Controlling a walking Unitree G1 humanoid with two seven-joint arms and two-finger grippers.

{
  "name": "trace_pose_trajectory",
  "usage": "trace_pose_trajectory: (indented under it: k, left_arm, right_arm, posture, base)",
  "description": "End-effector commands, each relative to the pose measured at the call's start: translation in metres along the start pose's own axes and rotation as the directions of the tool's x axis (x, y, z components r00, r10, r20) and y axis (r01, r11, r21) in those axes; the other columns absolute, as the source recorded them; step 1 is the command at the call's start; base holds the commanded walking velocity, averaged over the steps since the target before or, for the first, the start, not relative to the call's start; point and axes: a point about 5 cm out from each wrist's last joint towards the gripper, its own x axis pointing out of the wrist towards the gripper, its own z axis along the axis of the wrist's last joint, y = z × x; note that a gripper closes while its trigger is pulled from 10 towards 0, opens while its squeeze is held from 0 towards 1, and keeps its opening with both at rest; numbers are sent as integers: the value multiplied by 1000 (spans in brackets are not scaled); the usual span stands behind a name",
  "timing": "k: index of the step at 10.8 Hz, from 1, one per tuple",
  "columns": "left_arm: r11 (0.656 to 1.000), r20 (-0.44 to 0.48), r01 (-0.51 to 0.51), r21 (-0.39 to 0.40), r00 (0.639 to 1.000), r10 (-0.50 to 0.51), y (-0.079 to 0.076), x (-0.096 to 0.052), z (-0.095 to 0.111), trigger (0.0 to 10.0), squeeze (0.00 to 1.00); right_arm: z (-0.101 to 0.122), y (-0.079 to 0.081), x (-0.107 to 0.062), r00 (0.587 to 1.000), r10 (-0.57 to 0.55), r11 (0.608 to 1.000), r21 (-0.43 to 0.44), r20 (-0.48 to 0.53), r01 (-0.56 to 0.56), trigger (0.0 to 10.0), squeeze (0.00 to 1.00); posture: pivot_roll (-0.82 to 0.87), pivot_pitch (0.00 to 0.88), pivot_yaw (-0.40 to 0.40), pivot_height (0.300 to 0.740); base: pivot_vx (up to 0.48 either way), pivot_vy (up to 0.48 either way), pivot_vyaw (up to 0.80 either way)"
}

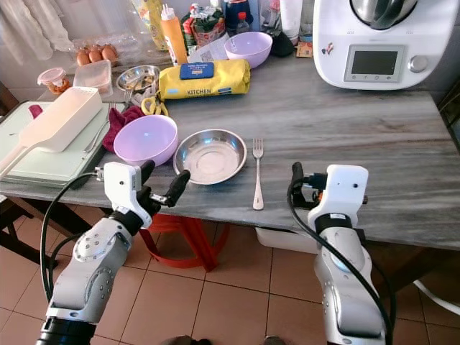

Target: Setting the table

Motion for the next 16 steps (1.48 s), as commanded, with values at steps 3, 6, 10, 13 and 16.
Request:
trace_pose_trajectory:
  k: [3, 6, 10, 13, 16]
  left_arm:
    - [999, -14, -43, 22, 999, 43, 9, -1, 0, 10000, 0]
    - [998, -3, -44, 34, 999, 44, 8, 2, 1, 10000, 0]
    - [998, 1, -58, 38, 998, 58, 11, 3, 3, 10000, 0]
    - [997, 4, -59, 40, 998, 59, 11, 5, 4, 10000, 0]
    - [997, 3, -59, 40, 998, 59, 12, 5, 4, 10000, 0]
  right_arm:
    - [9, 1, -3, 999, 11, 999, 34, 48, -12, 10000, 0]
    - [6, 0, -3, 999, 1, 1000, 14, 32, -2, 10000, 0]
    - [6, 2, -4, 999, -11, 1000, -29, 42, 12, 10000, 0]
    - [9, 2, -2, 996, -13, 998, -61, 86, 19, 10000, 0]
    - [12, 0, -1, 993, -22, 995, -89, 116, 32, 10000, 0]
  posture:
    - [-113, 118, 141, 740]
    - [-117, 115, 141, 740]
    - [-117, 122, 142, 740]
    - [-115, 121, 143, 740]
    - [-114, 119, 142, 740]
  base:
    - [0, 0, 0]
    - [0, 0, 0]
    - [-122, 0, 0]
    - [-251, 0, 0]
    - [-280, 0, 0]
